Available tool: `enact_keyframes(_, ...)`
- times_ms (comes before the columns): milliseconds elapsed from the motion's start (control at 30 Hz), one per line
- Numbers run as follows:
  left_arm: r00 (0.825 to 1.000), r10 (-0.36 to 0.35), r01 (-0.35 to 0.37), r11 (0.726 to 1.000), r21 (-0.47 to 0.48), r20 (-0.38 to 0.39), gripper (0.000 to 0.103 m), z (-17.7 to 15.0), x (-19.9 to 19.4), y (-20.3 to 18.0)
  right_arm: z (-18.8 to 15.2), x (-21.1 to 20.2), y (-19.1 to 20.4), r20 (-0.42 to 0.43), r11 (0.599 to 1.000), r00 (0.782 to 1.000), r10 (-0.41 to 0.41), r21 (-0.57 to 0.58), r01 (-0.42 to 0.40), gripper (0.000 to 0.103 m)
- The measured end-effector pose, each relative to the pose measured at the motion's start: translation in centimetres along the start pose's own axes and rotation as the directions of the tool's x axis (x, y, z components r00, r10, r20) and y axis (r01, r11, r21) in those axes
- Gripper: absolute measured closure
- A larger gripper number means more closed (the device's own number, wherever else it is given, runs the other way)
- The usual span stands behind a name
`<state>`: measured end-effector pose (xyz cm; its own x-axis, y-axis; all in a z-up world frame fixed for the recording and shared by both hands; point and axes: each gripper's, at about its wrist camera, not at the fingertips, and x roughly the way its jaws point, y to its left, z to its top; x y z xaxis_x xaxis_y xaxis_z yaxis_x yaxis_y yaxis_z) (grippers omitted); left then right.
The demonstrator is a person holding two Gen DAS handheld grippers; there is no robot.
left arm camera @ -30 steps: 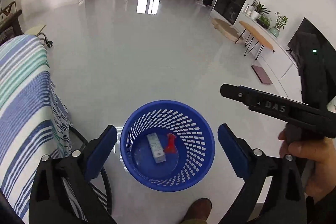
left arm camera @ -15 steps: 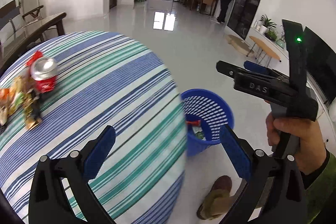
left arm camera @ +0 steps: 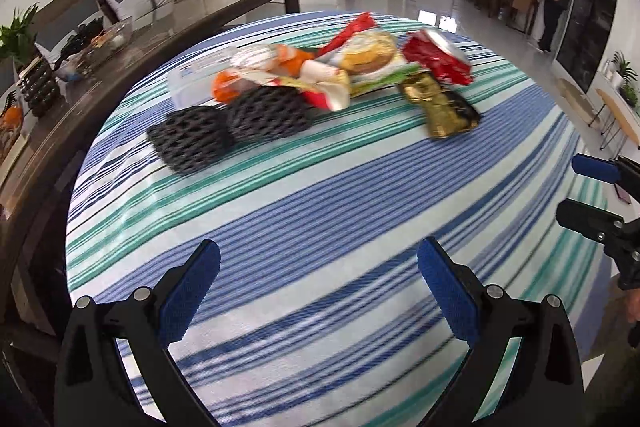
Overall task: Collect trash
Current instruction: 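Grasp the gold wrapper with right gripper while left gripper grasps black foam nets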
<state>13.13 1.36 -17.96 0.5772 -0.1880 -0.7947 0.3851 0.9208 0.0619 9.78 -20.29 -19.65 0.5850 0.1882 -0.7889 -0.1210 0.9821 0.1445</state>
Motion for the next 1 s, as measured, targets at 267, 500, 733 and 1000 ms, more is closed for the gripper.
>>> enact_keyframes(267, 0.999, 0.003, -0.007, 0.996, -0.083, -0.051, 0.004, -0.8, 1.2, 4.6, 3.9, 5.1, 1.2, -0.103, 0.998, 0.994, -0.035, -0.055, 0.029, 0.012)
enact_keyframes(500, 0.999, -0.003, -0.002, 0.996, -0.09, -0.053, 0.004, -0.2, 1.9, 3.9, 7.8, 8.3, 2.7, -0.057, 0.996, 0.996, -0.073, -0.057, 0.07, 0.022)
enact_keyframes(733, 0.999, -0.006, 0.002, 0.996, -0.093, -0.052, 0.004, -0.2, 1.8, 3.5, 4.3, 5.2, 3.2, -0.029, 0.996, 1.0, -0.008, -0.085, 0.006, 0.06)
enact_keyframes(1000, 0.999, -0.046, 0.047, 0.996, 0.075, -0.025, 0.004, 1.0, 1.2, 4.9, 2.8, 4.3, 3.1, 0.0, 0.994, 1.0, 0.005, -0.11, -0.005, 0.056)
